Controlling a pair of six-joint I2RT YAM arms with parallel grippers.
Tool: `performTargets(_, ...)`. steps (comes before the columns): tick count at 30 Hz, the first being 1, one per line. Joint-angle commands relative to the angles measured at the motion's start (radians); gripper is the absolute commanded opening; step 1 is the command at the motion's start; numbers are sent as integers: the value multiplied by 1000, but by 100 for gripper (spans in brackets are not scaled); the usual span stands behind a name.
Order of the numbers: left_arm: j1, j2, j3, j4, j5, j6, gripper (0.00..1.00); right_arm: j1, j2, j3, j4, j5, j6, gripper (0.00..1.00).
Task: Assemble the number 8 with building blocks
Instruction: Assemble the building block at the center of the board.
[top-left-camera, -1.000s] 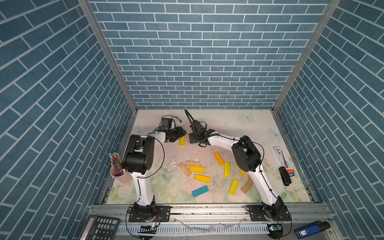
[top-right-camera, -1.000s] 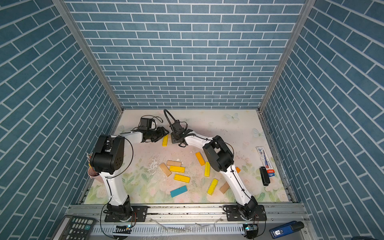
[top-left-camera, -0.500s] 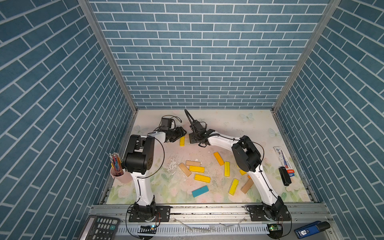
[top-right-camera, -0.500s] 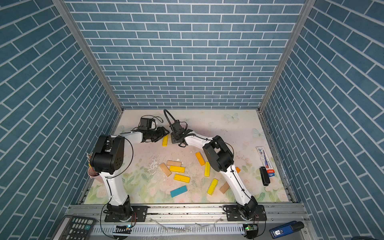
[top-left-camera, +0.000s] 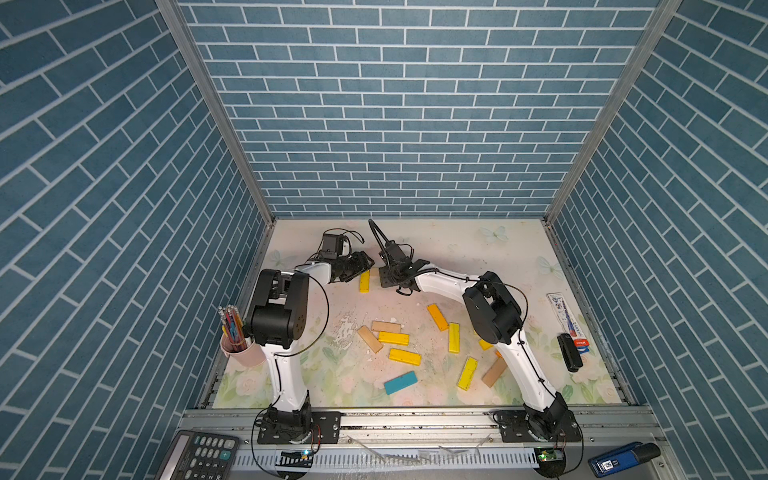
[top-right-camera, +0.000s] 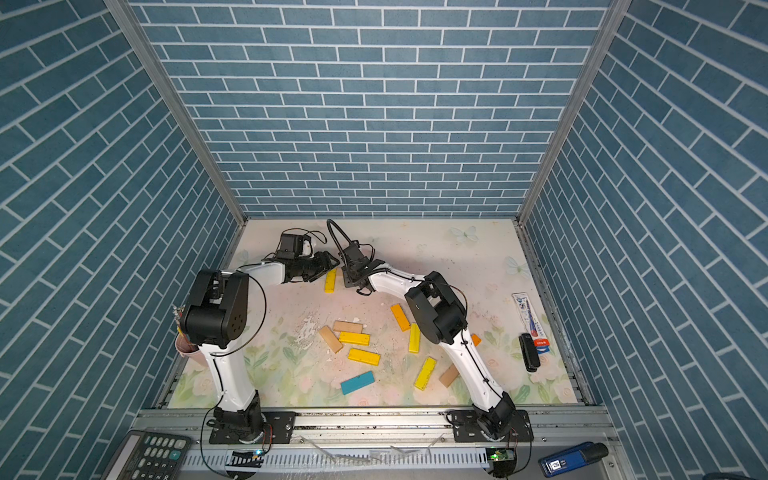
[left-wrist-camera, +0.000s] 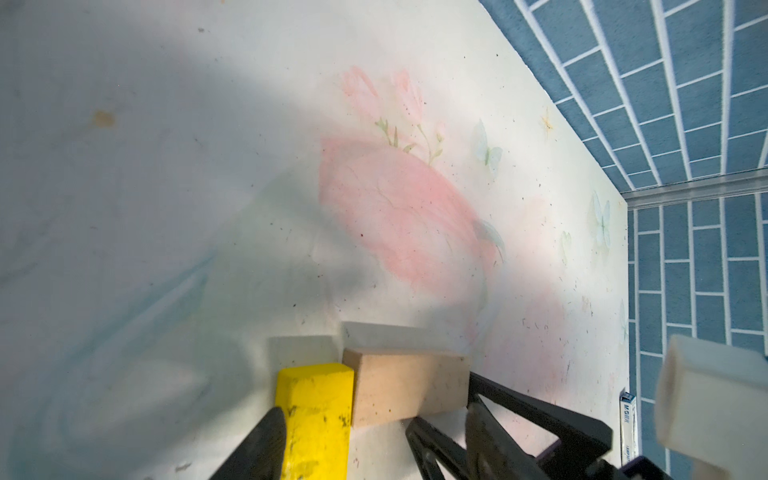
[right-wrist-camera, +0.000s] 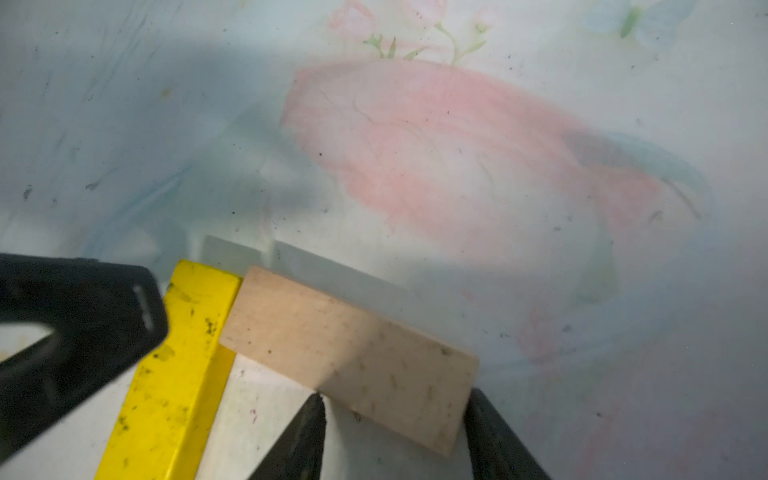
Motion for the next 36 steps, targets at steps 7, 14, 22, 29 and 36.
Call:
performTargets(7, 5, 25, 15, -17, -5, 16, 70, -6, -38, -106, -21, -11, 5, 55)
performTargets(14, 5, 33, 17, -12, -4, 11, 70, -24, -91, -195, 18, -6, 5, 55)
performTargets(22, 4, 28, 18, -16, -5, 12, 70, -44, -79, -193, 17, -4, 20, 50)
performTargets(29, 4, 31, 15, -17, -8, 14, 70, -49, -65, -168, 4, -4, 21, 49)
performTargets(36, 4, 31, 18, -15, -5, 13, 70, -52, -55, -151, -4, -5, 19, 48)
